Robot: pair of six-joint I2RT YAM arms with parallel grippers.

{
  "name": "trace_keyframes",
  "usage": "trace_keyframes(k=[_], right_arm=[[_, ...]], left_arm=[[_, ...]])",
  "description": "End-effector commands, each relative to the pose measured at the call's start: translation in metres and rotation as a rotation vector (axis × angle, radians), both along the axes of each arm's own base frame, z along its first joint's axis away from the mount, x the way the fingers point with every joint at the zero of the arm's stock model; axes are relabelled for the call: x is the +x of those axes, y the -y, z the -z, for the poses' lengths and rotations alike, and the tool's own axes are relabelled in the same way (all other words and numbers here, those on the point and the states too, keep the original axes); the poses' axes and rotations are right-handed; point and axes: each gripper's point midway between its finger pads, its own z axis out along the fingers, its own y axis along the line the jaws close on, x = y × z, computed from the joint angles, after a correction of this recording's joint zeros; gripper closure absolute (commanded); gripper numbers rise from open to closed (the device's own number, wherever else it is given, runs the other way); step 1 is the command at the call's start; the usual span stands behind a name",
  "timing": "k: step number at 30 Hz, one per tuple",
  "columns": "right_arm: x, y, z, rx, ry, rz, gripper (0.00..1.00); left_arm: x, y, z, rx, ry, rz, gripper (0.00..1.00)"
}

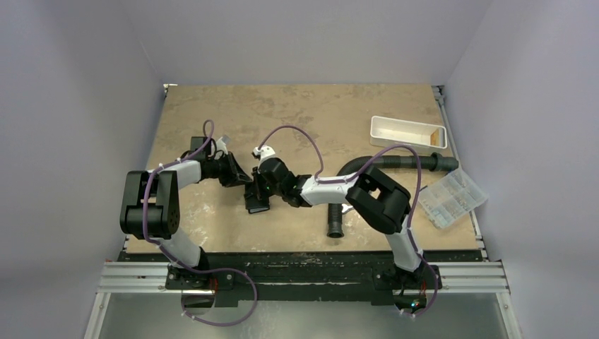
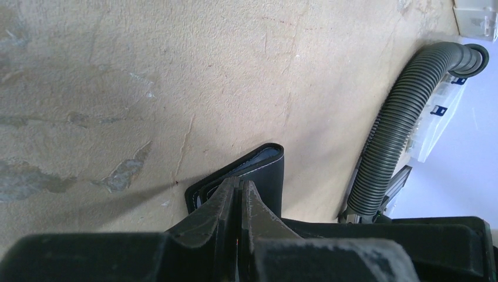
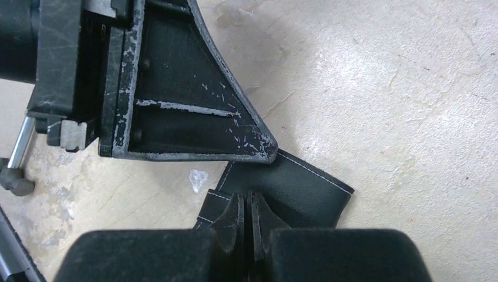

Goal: Put the credit cards into the card holder
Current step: Close the card holder at the center of the board.

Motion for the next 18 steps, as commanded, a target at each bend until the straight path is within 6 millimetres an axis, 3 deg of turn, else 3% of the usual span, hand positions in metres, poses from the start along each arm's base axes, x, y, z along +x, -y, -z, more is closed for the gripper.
trace_keyframes(k=[1, 3, 8, 12, 18], right_arm=[[-0.054, 0.206, 0.164, -0.844, -0.139, 0.058, 1.00], [-0.060, 0.209, 0.161, -0.846, -0.121, 0.051, 1.00], [-0.072, 0.174, 0.139, -0.733, -0.029, -0.021, 1.00], [-0.063, 0.157, 0.107, -0.757, 0.116, -0.027, 1.00], [-0.061, 0.131, 0.085, -0.781, 0.281, -0.062, 1.00]], left_arm=[[0.001, -0.005, 0.001, 0.035, 0.007, 0.014, 1.00], [0.000, -0.005, 0.001, 0.034, 0.006, 0.013, 1.00], [0.000, -0.004, 0.001, 0.030, 0.007, 0.015, 1.00], [0.000, -0.004, 0.001, 0.029, 0.007, 0.015, 1.00], [0.000, -0.004, -0.001, 0.028, 0.013, 0.014, 1.00]])
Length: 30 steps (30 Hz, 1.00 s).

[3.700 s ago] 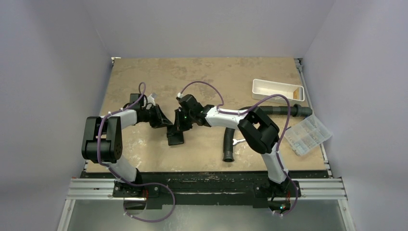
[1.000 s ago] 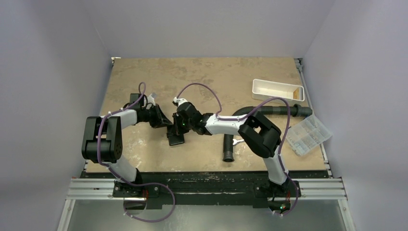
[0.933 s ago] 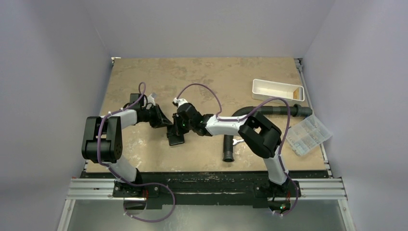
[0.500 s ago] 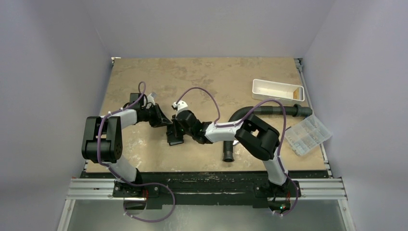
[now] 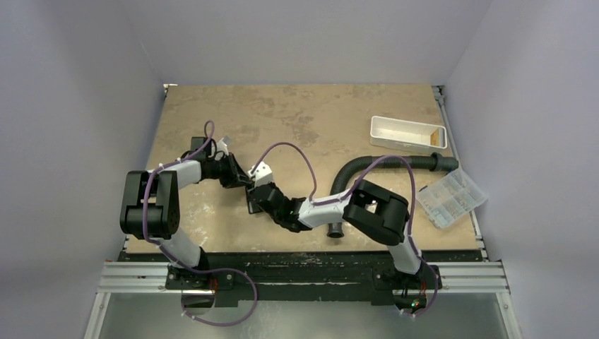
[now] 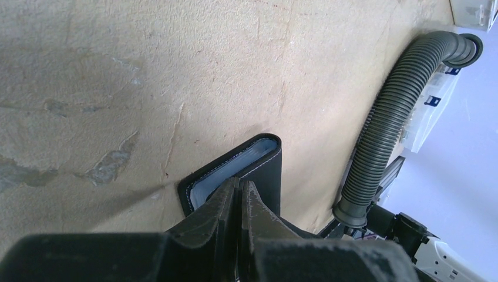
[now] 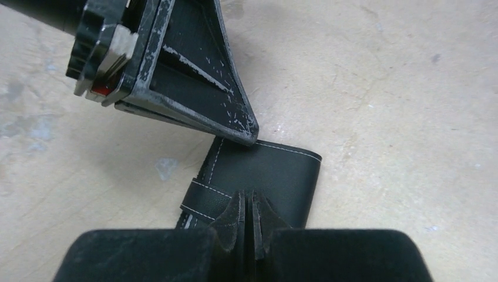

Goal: Put the credit cards into the card holder
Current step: Close the card holder at the center of the board.

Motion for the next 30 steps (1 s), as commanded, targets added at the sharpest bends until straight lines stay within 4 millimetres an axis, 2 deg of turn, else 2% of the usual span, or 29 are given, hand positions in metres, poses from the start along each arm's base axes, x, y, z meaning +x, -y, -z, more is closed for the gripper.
trace_keyframes(k=[1, 4, 7, 12, 15, 17, 24, 30], right_arm=[[-0.044, 0.114, 0.103, -0.695, -0.054, -0.047, 1.00], [-0.049, 0.086, 0.102, -0.723, 0.023, -0.109, 1.00], [-0.052, 0.069, 0.109, -0.759, 0.078, -0.157, 1.00], [-0.061, 0.077, 0.141, -0.772, 0.064, -0.230, 1.00], [-0.068, 0.071, 0.142, -0.726, 0.041, -0.293, 1.00], [-0.074, 0.076, 0.147, -0.710, 0.017, -0.324, 1.00], [-0.060, 0.090, 0.134, -0.563, -0.044, -0.304, 1.00], [-0.061, 0.092, 0.156, -0.624, -0.077, -0.390, 1.00]], left_arm=[[0.005, -0.007, 0.000, 0.046, 0.029, 0.001, 1.00], [0.005, -0.007, 0.000, 0.046, 0.031, 0.002, 1.00], [0.004, -0.007, 0.000, 0.048, 0.028, 0.003, 1.00], [0.004, -0.008, -0.002, 0.056, 0.037, 0.002, 1.00], [0.004, -0.008, -0.002, 0.054, 0.038, 0.003, 1.00], [0.004, -0.008, -0.002, 0.053, 0.036, 0.004, 1.00], [0.004, -0.008, -0.004, 0.051, 0.043, 0.004, 1.00], [0.005, -0.006, -0.007, 0.040, 0.051, 0.006, 1.00]])
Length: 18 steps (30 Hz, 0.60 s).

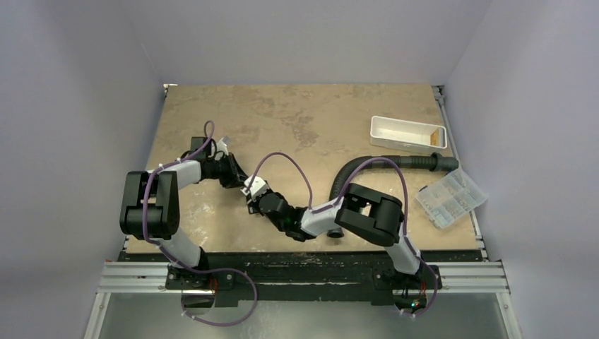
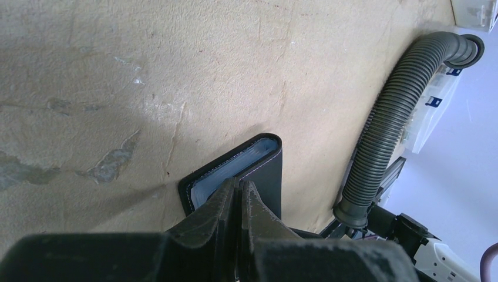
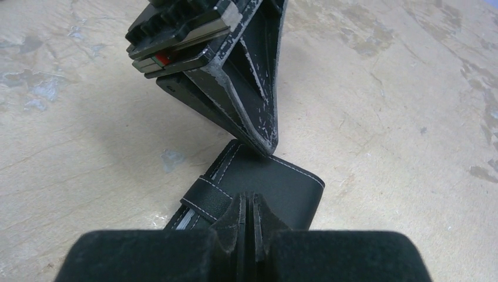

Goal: Put the credit cards into the card holder
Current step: Close the card holder at the center of the board.

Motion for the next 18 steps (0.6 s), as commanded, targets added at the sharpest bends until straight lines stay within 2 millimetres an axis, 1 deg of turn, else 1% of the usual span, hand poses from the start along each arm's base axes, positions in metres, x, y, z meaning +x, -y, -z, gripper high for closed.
trace_keyframes(k=[1, 3, 6, 11, 12, 14, 18], right_arm=[[-0.054, 0.100, 0.157, -0.569, -0.285, -0.139, 1.00], [-0.054, 0.102, 0.157, -0.577, -0.279, -0.143, 1.00], [-0.050, 0.106, 0.146, -0.545, -0.239, -0.124, 1.00], [-0.054, 0.111, 0.147, -0.535, -0.248, -0.116, 1.00], [-0.051, 0.115, 0.147, -0.560, -0.239, -0.102, 1.00], [-0.050, 0.111, 0.143, -0.571, -0.228, -0.099, 1.00], [-0.049, 0.112, 0.133, -0.571, -0.211, -0.094, 1.00]], left_arm=[[0.006, -0.006, -0.006, 0.040, 0.054, 0.006, 1.00], [0.005, -0.005, -0.006, 0.036, 0.054, 0.007, 1.00], [0.007, -0.004, -0.009, 0.023, 0.061, 0.006, 1.00], [0.005, -0.003, -0.007, 0.019, 0.057, 0.007, 1.00], [0.005, -0.003, -0.008, 0.019, 0.060, 0.007, 1.00], [0.006, -0.003, -0.009, 0.019, 0.061, 0.007, 1.00], [0.008, -0.003, -0.011, 0.018, 0.071, 0.006, 1.00]])
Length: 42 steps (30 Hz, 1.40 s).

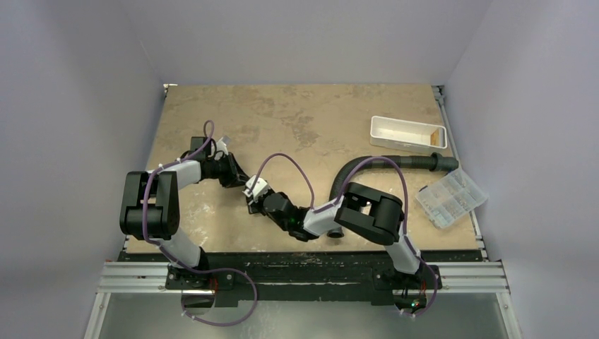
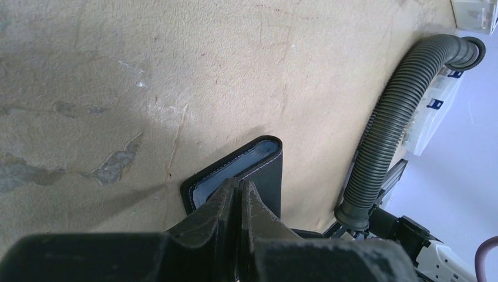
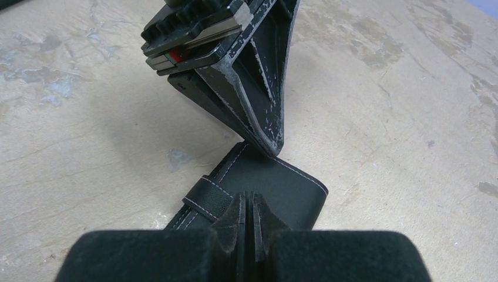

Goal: Put the credit cards into the card holder
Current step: Close the card holder at the center of the board.

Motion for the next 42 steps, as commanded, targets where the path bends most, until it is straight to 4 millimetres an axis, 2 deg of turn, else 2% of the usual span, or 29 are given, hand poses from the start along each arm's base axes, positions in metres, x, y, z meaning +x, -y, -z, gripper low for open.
trace_keyframes(k=[1, 6, 9, 13, 16, 19, 22, 24, 26, 27, 29, 32, 34, 35, 36, 37, 39, 42], right_arm=[[-0.047, 0.115, 0.132, -0.602, -0.217, -0.023, 1.00], [-0.044, 0.117, 0.144, -0.666, -0.207, -0.032, 1.00], [-0.047, 0.112, 0.147, -0.649, -0.223, -0.051, 1.00], [-0.056, 0.113, 0.171, -0.657, -0.279, -0.066, 1.00], [-0.057, 0.108, 0.167, -0.614, -0.292, -0.082, 1.00], [-0.057, 0.116, 0.173, -0.618, -0.307, -0.045, 1.00], [-0.060, 0.115, 0.170, -0.506, -0.378, -0.011, 1.00], [-0.067, 0.119, 0.173, -0.522, -0.374, -0.005, 1.00], [-0.077, 0.131, 0.191, -0.567, -0.389, 0.025, 1.00], [-0.078, 0.129, 0.194, -0.580, -0.389, 0.028, 1.00], [-0.077, 0.124, 0.190, -0.583, -0.354, 0.047, 1.00], [-0.078, 0.130, 0.193, -0.600, -0.361, 0.079, 1.00], [-0.060, 0.127, 0.164, -0.524, -0.306, 0.170, 0.98], [-0.049, 0.118, 0.140, -0.454, -0.292, 0.191, 0.75], [-0.037, 0.108, 0.115, -0.369, -0.294, 0.210, 0.58], [-0.026, 0.097, 0.091, -0.290, -0.310, 0.210, 0.46], [-0.006, 0.079, 0.044, -0.178, -0.334, 0.209, 0.34], [0.009, 0.057, -0.017, -0.053, -0.342, 0.176, 0.24]], left_arm=[[0.006, -0.002, -0.012, 0.013, 0.066, 0.010, 1.00], [0.005, -0.003, -0.011, 0.018, 0.064, 0.011, 1.00], [0.006, -0.004, -0.010, 0.026, 0.065, 0.007, 1.00], [0.006, -0.006, -0.006, 0.043, 0.049, 0.009, 1.00], [0.005, -0.007, -0.003, 0.051, 0.046, 0.012, 1.00], [0.005, -0.007, -0.002, 0.050, 0.042, 0.015, 1.00], [0.006, -0.007, -0.002, 0.049, 0.047, 0.013, 1.00], [0.005, -0.006, -0.001, 0.042, 0.039, 0.017, 1.00], [0.004, -0.005, -0.001, 0.035, 0.041, 0.017, 1.00], [0.005, -0.005, -0.002, 0.034, 0.044, 0.016, 1.00], [0.006, -0.006, -0.003, 0.038, 0.047, 0.012, 1.00], [0.005, -0.006, -0.004, 0.043, 0.051, 0.012, 1.00], [0.005, -0.006, -0.007, 0.046, 0.062, 0.015, 1.00], [0.006, -0.006, -0.009, 0.046, 0.067, 0.015, 1.00], [0.007, -0.006, -0.011, 0.043, 0.076, 0.017, 1.00], [0.009, -0.005, -0.015, 0.035, 0.089, 0.019, 1.00], [0.015, -0.003, -0.024, 0.019, 0.121, 0.019, 1.00], [0.022, -0.003, -0.036, 0.021, 0.155, 0.021, 0.96]])
